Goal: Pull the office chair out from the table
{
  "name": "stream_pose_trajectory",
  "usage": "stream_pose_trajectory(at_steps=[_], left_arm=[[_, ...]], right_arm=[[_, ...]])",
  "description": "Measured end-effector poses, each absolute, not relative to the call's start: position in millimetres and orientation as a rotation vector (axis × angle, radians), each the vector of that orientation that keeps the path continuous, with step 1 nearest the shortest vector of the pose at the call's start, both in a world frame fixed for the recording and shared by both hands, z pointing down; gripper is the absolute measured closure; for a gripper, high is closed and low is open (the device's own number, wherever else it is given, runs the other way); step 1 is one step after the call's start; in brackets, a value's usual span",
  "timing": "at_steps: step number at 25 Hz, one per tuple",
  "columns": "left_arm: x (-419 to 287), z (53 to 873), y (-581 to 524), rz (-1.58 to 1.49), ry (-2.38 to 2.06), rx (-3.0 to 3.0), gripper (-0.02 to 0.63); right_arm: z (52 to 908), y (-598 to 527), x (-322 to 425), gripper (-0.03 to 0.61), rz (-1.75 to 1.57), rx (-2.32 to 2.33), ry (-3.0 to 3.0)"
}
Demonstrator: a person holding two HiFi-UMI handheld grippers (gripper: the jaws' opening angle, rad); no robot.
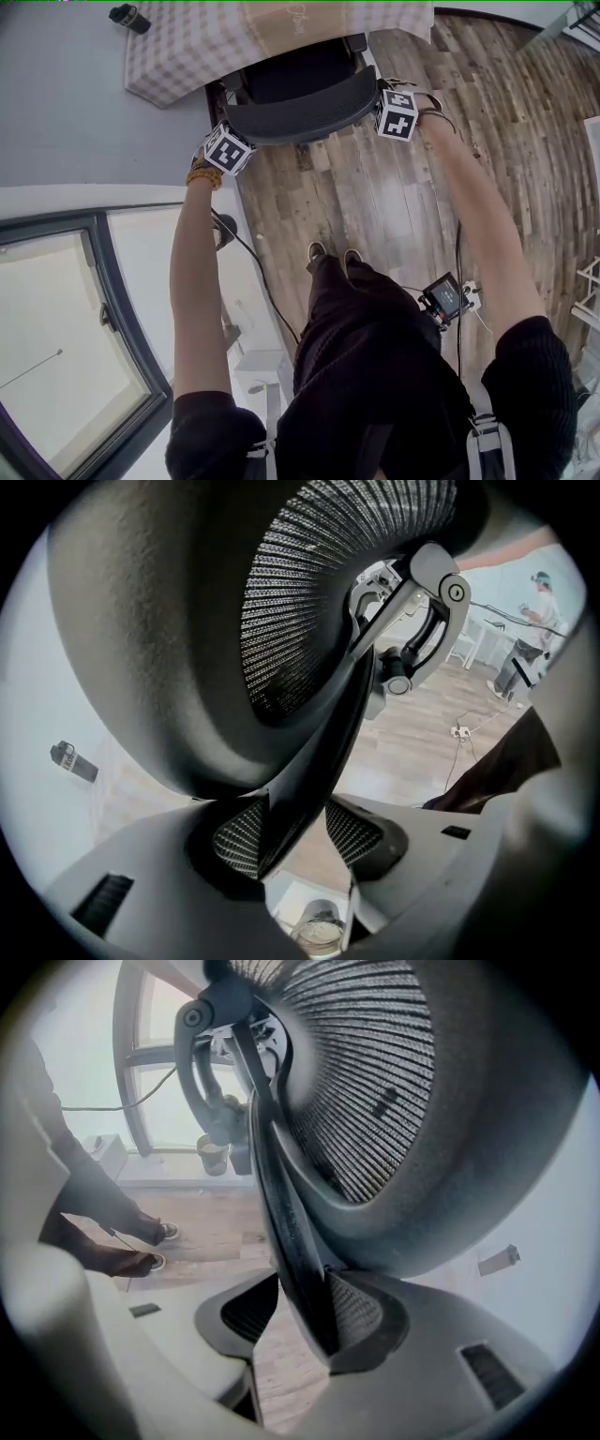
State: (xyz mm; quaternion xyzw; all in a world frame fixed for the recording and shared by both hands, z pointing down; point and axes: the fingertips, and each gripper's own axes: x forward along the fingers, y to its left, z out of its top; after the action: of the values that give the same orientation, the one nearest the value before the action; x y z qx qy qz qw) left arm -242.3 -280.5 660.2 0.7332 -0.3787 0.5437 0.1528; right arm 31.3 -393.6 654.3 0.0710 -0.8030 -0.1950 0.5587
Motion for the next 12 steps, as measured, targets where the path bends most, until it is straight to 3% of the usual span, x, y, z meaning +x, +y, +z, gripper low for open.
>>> stream_pose_trajectory(at_steps=[12], left_arm=[[-197,657,-236,1.576,-1.062,2.104,0.42]], right_arm=[[654,-346,78,0.419,-0.465,0.172,-1.898]])
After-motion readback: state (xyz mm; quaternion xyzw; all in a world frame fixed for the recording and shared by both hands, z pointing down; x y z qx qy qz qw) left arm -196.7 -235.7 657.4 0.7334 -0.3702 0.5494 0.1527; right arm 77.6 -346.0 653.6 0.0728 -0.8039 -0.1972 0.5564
